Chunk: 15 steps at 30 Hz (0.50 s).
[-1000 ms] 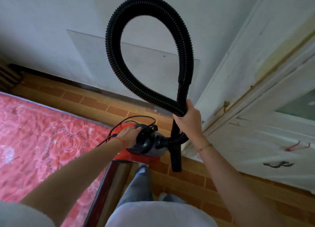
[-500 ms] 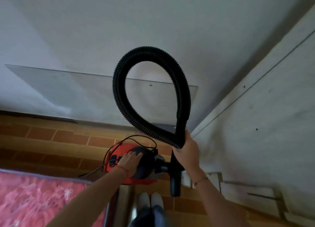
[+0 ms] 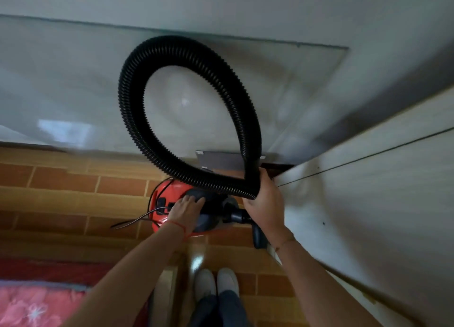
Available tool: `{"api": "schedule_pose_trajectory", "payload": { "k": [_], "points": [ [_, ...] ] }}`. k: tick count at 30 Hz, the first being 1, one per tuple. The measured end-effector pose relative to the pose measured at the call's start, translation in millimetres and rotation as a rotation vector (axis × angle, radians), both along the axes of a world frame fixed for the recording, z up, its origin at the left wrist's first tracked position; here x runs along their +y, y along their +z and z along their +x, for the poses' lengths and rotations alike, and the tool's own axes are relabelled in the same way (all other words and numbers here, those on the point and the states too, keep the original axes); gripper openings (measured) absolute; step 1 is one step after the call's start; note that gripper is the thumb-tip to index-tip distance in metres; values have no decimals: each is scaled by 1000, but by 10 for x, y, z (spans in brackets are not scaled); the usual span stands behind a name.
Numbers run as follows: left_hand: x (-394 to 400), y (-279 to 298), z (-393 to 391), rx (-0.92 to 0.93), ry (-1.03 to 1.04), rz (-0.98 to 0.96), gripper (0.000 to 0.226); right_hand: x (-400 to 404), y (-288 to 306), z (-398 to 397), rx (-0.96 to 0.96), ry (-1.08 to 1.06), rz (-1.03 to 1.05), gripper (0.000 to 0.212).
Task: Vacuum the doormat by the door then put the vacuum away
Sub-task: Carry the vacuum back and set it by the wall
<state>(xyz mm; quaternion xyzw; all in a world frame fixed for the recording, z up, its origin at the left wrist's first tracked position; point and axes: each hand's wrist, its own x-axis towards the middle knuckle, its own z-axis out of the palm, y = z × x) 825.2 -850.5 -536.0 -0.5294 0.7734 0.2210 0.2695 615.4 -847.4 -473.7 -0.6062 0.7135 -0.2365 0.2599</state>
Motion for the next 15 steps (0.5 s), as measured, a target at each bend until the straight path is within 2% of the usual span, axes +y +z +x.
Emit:
{"api": "schedule_pose_trajectory", "payload": {
  "k": [7, 15],
  "points": [
    [-50, -973, 5, 26, 22, -4, 59, -76, -906, -35, 10, 19, 6, 30],
    [-48, -1558, -4, 46, 44, 0, 58, -86, -1437, 29, 46, 4, 25, 35]
  ]
}}
